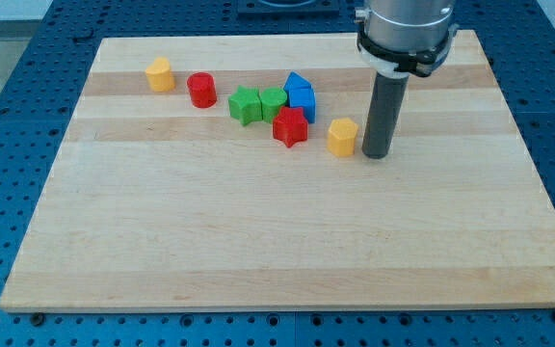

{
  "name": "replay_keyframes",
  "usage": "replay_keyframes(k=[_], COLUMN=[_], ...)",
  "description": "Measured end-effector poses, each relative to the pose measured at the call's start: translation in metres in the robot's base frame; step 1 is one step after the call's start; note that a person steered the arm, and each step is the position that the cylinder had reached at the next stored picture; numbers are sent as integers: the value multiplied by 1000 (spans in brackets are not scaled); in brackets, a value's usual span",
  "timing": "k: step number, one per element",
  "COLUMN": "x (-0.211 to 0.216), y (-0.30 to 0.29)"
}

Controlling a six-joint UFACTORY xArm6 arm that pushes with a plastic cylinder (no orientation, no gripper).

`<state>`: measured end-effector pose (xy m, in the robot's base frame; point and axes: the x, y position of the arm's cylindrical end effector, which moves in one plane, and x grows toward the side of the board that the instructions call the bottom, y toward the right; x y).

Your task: Push the yellow hexagon between red star and blue cube

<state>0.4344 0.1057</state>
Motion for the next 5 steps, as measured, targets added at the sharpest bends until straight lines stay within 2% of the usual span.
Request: replay_keyframes(k=[3, 5], x=[-1, -29], y=[-47, -51])
